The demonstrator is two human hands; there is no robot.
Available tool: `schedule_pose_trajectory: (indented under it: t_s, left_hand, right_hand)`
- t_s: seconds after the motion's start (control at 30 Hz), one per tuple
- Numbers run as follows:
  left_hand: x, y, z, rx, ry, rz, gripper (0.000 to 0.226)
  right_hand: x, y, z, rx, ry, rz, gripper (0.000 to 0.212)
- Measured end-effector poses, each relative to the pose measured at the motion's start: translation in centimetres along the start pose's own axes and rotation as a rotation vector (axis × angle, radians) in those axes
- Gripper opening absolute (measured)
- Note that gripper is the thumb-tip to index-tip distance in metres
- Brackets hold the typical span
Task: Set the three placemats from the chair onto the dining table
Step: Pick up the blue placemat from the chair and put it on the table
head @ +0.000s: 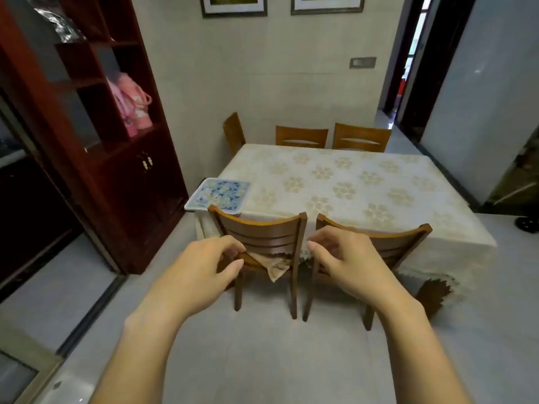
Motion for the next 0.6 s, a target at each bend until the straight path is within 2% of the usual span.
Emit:
schedule_pose_trajectory:
  t_s: [0.1,0.23,0.43,0.6]
  left_hand:
    - [4.0,0.2,-1.7,-0.036,0.069,-0.032,0.019]
    - [7.6,-1.1,-0.7,0.003,0.009,-0.074,0.021]
    - [11.9,-6.5,1.5,-0.016,-0.031,-0.151,0.022]
    - [15.6,-13.9,2.9,-0.078,-0.055,-0.245,0.017]
  right_hand:
    - [4.7,0.9,-2.6,0.062,0.015,-0.005,0.023]
    - [10.2,1.8,-3.1,0.107,0.007,-0.026,0.016]
    - [16.8,4.2,3.6,0.046,-0.199,-0.001,0.017]
    - [24.5,3.4,8.1,-0.047,-0.236,0.001,0.022]
Point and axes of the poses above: each hand's wrist, its own x-axis towards the middle knuckle, its own z-axis out of the palm, y = z × x, the point moved 8 cm from there along x, towards the middle knuckle, and after that the axes turned 14 degrees about x, right-handed, at the moved point
